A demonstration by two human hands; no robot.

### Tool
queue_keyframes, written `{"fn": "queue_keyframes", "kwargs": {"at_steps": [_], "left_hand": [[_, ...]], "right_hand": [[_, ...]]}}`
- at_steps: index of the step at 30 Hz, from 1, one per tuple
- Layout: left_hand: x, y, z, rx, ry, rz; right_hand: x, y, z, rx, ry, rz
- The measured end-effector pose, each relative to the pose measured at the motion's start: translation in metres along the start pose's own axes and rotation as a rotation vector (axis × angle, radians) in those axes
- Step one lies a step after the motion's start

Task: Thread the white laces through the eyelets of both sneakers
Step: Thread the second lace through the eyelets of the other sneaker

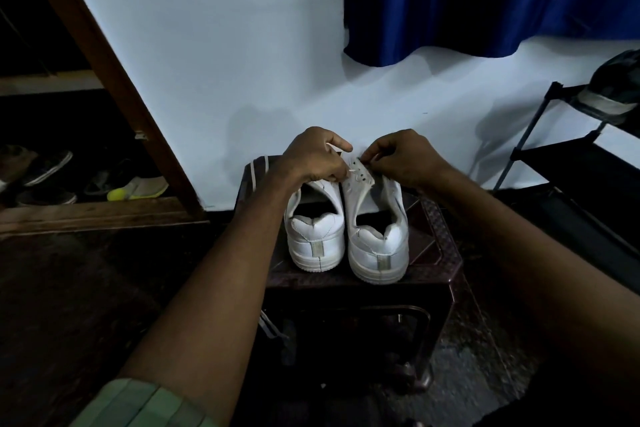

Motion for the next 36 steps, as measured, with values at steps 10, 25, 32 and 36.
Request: {"fn": "queue_keyframes", "kwargs": {"at_steps": [10,25,32,36], "left_hand": [[0.007,0.002,0.005,0.044,-0.034,-0.076],[0.018,-0.01,0.007,0.041,0.157,-0.101],[0.008,0.001,0.005,0.034,0.144,-0.003],[0.007,0.001,0.005,0.033,0.144,0.043]], "right_hand": [[-0.007,-0.007,0.006,0.034,-0.037,0.054],[0.012,-0.002,-0.006,-0.072,-0.05,-0.19],[0.024,-0.008,-0.012,-0.076,-0.127,-0.198],[0.009,0.0,-0.009,-0.062,0.007,0.024]]}}
Point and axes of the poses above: each hand's wrist, its own z-axis away from the middle knuckle, its own y-axis out of the back of the hand, x = y × z, the point moved 7 cm from there along -z, towards the middle knuckle, and after that the axes turned 8 degrees about z, right-handed, at the moved point
